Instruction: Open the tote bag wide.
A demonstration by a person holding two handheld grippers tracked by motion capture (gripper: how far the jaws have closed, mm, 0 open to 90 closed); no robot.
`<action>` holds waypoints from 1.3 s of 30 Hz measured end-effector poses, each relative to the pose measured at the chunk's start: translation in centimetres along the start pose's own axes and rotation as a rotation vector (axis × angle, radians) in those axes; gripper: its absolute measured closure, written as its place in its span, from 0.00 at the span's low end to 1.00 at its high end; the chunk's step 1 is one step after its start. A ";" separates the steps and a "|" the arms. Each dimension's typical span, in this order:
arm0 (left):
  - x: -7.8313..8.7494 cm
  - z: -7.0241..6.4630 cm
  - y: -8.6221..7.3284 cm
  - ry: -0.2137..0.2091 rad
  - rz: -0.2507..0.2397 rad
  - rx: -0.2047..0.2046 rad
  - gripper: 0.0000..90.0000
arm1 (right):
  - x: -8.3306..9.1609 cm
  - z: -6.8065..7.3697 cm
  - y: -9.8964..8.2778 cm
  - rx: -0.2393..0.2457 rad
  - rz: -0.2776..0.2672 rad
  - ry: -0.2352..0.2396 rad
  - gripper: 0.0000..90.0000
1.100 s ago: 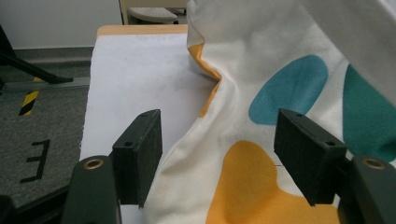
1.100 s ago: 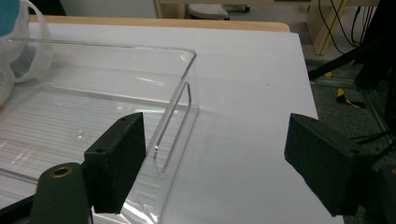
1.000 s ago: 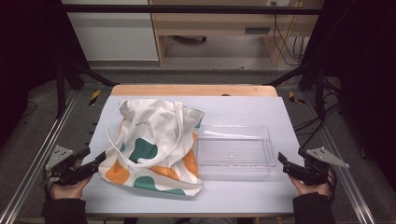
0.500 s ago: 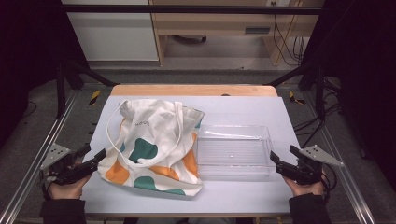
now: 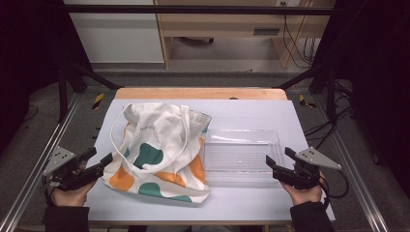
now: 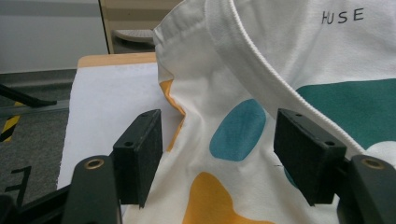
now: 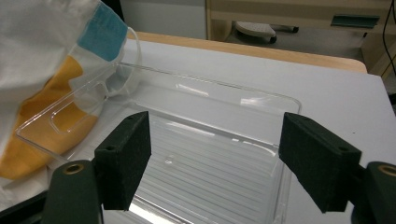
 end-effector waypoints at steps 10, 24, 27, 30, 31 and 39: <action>0.3 -0.8 1.2 -0.011 -0.012 -0.019 0.38 | -1.0 2.1 1.4 0.019 -0.013 0.055 0.32; 0.0 -2.2 3.3 -0.011 -0.027 -0.052 0.40 | -3.4 5.7 3.7 0.052 -0.026 0.137 0.36; -0.2 -2.6 3.9 -0.012 -0.034 -0.054 0.40 | -4.3 6.7 4.2 0.057 -0.024 0.163 0.37; -0.4 -3.0 4.2 -0.014 -0.039 -0.056 0.41 | -4.7 7.3 4.5 0.057 -0.027 0.174 0.38; -0.6 -3.3 4.6 -0.016 -0.044 -0.062 0.41 | -5.1 7.8 4.7 0.062 -0.028 0.186 0.38; -1.4 -5.0 5.4 -0.030 -0.050 -0.083 0.41 | -6.2 9.4 5.1 0.063 -0.026 0.213 0.38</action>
Point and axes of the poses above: each handheld gripper's, and its own axes: x roughly backward along the jaws, y roughly out of its top, z roughly to its left, the point moved 10 cm from there along -x, roughly forward along the jaws, and after that the axes turned 13 degrees about y, right-handed, at the moved point
